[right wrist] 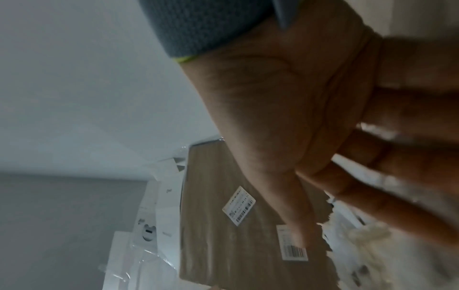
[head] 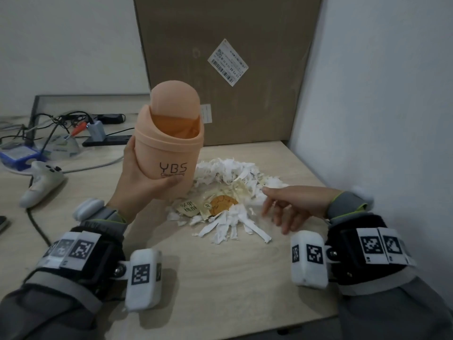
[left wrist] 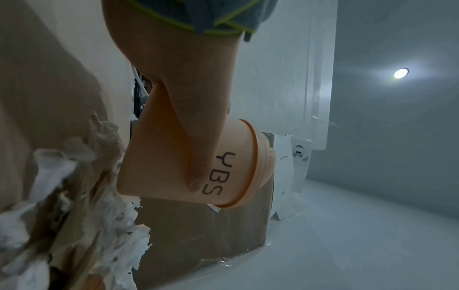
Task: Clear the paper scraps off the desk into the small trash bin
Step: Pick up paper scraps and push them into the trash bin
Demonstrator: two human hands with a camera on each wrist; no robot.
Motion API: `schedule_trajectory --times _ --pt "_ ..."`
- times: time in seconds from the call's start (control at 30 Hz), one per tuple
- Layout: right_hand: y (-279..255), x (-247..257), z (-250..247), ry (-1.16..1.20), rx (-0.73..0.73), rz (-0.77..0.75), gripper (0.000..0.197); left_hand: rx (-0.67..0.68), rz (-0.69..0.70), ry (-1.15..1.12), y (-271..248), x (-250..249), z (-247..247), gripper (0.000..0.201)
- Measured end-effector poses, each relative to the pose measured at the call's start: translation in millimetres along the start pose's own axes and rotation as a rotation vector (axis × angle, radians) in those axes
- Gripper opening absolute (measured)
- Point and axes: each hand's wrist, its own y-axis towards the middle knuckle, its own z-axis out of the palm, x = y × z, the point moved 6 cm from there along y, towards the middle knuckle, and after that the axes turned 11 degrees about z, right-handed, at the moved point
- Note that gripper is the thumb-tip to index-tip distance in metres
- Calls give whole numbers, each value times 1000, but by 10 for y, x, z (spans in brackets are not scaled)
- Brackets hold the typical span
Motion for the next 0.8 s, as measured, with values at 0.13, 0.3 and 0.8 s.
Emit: schedule_trajectory --times 0.13,0.3,0.8 --pt "82 176 109 168 50 -172 44 -13 -9 -4 -3 15 -13 129" --pt "32 264 -25 184 -158 -320 31 -44 -15 -1 -3 55 -61 123" --pt "189 -69 -398 356 -539 -149 19 -83 -45 1 3 171 -139 141"
